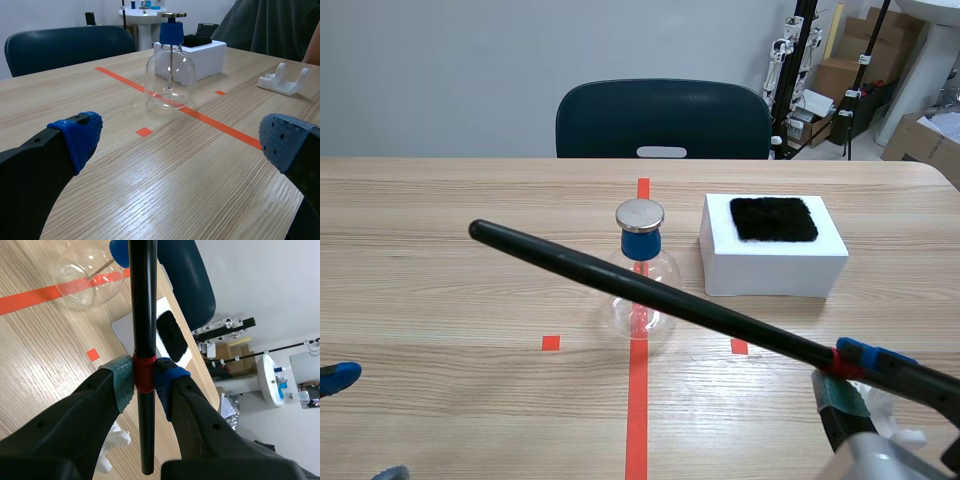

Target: Do the electroscope experiment. put the rod down on the box

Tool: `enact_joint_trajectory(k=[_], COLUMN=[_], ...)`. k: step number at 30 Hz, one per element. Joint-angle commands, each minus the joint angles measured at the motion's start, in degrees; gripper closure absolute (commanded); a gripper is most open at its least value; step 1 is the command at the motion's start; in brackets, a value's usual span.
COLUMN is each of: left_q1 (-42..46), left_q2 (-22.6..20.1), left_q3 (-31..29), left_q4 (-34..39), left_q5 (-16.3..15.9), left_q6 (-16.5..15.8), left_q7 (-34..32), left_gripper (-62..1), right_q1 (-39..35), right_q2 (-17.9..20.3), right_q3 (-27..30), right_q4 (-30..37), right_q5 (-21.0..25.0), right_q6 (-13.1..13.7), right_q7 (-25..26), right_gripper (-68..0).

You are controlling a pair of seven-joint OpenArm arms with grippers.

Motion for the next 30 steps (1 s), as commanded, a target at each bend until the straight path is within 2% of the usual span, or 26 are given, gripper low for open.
enact_joint_trajectory(k=[1,30], left_q1=[-0.04,-0.04], left_q2=[-0.22,-0.22], left_q3=[-0.04,-0.04], left_q4=[0.50,0.50], left_q5=[-0.52,-0.52], left_q6=[0.09,0.09], left_q7=[-2.71,-2.71], left_gripper=[-62.3,-62.3], right_q1=[0.61,0.66], right_q2=[0.33,0.33], right_q3=[0.11,0.11], right_q4=[0.33,0.33], right_q5=[0.24,0.24], right_q6=[-0.63,-0.63], right_q7=[0.42,-0.28], right_gripper=[-0.2,-0.2])
